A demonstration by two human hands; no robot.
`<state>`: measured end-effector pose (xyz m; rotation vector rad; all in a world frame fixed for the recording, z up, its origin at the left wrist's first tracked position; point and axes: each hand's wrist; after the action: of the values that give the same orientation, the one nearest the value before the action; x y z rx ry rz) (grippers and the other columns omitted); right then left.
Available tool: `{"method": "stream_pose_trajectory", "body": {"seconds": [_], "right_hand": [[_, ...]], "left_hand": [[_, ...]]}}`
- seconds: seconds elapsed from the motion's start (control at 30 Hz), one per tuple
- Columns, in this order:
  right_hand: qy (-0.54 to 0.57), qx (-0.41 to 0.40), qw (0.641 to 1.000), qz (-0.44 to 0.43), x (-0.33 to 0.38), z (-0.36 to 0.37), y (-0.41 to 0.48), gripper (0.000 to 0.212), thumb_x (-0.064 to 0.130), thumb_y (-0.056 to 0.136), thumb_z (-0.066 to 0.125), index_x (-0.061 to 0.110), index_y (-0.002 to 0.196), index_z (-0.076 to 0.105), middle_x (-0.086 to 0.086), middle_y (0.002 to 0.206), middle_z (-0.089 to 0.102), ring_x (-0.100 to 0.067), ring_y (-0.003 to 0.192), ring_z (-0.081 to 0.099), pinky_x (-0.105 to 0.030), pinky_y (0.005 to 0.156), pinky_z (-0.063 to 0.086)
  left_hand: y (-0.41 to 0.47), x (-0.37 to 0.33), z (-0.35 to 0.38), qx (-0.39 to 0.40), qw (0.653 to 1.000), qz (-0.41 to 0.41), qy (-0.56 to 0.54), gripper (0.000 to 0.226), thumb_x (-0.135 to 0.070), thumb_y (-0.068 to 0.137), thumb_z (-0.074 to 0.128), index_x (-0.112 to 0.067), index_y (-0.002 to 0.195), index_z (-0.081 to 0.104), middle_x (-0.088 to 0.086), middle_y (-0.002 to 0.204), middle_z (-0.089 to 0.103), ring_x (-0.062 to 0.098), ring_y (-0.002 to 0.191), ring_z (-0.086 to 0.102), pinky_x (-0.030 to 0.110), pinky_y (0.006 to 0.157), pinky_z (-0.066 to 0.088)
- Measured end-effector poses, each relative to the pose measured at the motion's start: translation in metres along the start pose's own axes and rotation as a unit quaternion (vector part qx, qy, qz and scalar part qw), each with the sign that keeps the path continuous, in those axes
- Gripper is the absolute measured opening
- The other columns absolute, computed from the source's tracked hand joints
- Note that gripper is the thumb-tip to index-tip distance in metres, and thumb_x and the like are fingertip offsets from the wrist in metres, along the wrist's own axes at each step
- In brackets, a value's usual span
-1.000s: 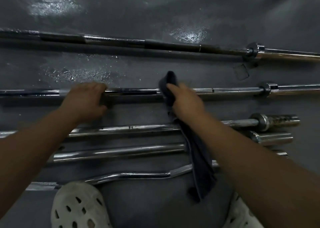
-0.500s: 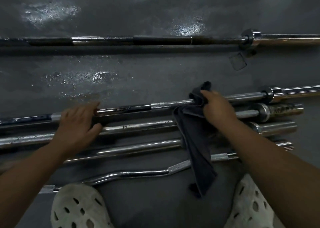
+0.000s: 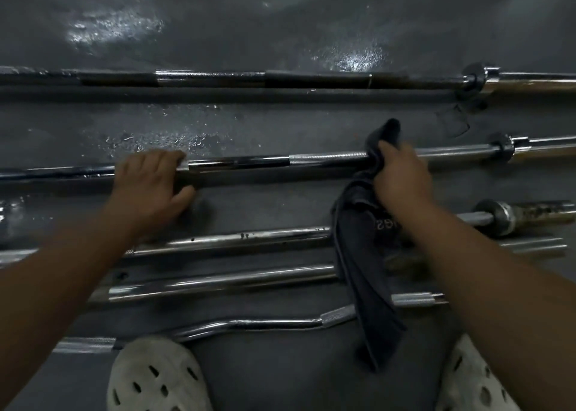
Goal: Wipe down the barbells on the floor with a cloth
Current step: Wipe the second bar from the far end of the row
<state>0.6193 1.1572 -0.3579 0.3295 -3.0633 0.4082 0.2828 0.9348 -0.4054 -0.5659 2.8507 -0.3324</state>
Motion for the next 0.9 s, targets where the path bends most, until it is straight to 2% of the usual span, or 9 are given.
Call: {"method": "stream_pose_trajectory", "body": {"seconds": [0.13,0.2,0.27,0.37,0.47,0.6,0.63,0.8,0.9], "right_hand": [[0.057,0.047,0.987,-0.144,0.083,0.019,-0.008,0.059,0.006,0.087,0.052,0.025,0.143,0.046,-0.013,0.142,0.043,-0.041,0.12,0.048,-0.046,0.096,0.046],[0.042,0.057,0.978,-0.196,0.088,0.015,0.005,0.066,0.007,0.086,0.054,0.027,0.147,0.041,-0.01,0.146,0.041,-0.04,0.122,0.047,-0.044,0.097,0.045],[0.023,0.029,0.986,-0.162,0.062,0.007,0.031,0.065,0.007,0.085,0.053,0.027,0.146,0.043,-0.013,0.141,0.046,-0.041,0.12,0.05,-0.046,0.097,0.046],[0.023,-0.021,0.999,-0.027,0.035,0.003,0.044,0.059,0.007,0.088,0.049,0.025,0.144,0.044,-0.017,0.138,0.046,-0.045,0.121,0.048,-0.048,0.098,0.044],[0.068,0.005,0.995,-0.079,0.085,0.015,0.032,0.056,0.008,0.091,0.048,0.026,0.143,0.045,-0.015,0.14,0.043,-0.043,0.12,0.047,-0.044,0.098,0.043],[0.034,0.026,0.975,-0.219,0.101,0.013,0.028,0.066,0.008,0.087,0.053,0.032,0.147,0.038,-0.009,0.143,0.041,-0.04,0.117,0.048,-0.046,0.091,0.048],[0.022,0.015,0.978,-0.206,0.084,0.008,0.037,0.067,0.007,0.086,0.053,0.031,0.147,0.038,-0.01,0.141,0.043,-0.041,0.118,0.049,-0.047,0.092,0.048],[0.04,-0.021,0.999,0.022,0.009,-0.001,0.049,0.064,0.007,0.086,0.054,0.025,0.146,0.041,-0.018,0.139,0.042,-0.046,0.119,0.047,-0.049,0.1,0.042],[0.075,0.001,0.994,-0.078,0.048,0.018,0.012,0.068,0.003,0.083,0.056,0.024,0.147,0.042,-0.016,0.141,0.043,-0.043,0.118,0.047,-0.046,0.099,0.043]], "left_hand": [[0.041,0.007,-0.019,0.021,0.999,-0.016,-0.019,0.076,-0.062,0.069,0.033,-0.018,0.128,0.053,0.015,0.127,0.055,0.038,0.117,0.048,0.05,0.099,0.033],[0.052,0.013,-0.029,0.023,0.999,-0.025,-0.028,0.086,-0.065,0.065,0.035,-0.015,0.133,0.052,0.018,0.131,0.053,0.04,0.12,0.047,0.049,0.101,0.035],[0.053,0.021,-0.026,-0.002,1.0,-0.016,-0.002,0.089,-0.064,0.065,0.04,-0.008,0.134,0.05,0.024,0.13,0.053,0.042,0.118,0.048,0.05,0.102,0.035],[0.056,0.029,-0.016,-0.008,0.998,0.005,0.055,0.085,-0.057,0.064,0.059,-0.013,0.134,0.045,0.023,0.128,0.053,0.042,0.117,0.049,0.052,0.102,0.034],[0.075,0.033,-0.024,0.017,0.998,0.004,0.058,0.074,-0.042,0.068,0.082,-0.013,0.128,0.049,0.023,0.124,0.054,0.043,0.114,0.05,0.054,0.097,0.036],[0.092,0.03,-0.041,0.047,0.997,-0.009,0.057,0.063,-0.039,0.074,0.079,-0.013,0.126,0.053,0.023,0.126,0.059,0.042,0.112,0.056,0.049,0.093,0.041],[0.091,0.028,-0.042,0.039,0.998,-0.011,0.058,0.062,-0.039,0.074,0.079,-0.012,0.124,0.055,0.023,0.123,0.06,0.042,0.11,0.057,0.048,0.092,0.042],[0.061,0.016,-0.033,-0.021,0.999,-0.03,0.008,0.066,-0.047,0.063,0.059,-0.009,0.118,0.06,0.025,0.11,0.061,0.044,0.102,0.056,0.05,0.091,0.043],[0.043,0.01,-0.029,-0.046,0.997,-0.056,-0.024,0.051,-0.038,0.068,0.063,-0.012,0.112,0.062,0.021,0.107,0.061,0.043,0.101,0.056,0.051,0.089,0.045]]}}
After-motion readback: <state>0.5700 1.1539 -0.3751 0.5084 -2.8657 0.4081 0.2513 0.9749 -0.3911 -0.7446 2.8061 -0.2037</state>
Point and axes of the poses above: each hand's wrist, its own y-axis towards the middle knuckle, its own z-axis out of the palm, x = y × z
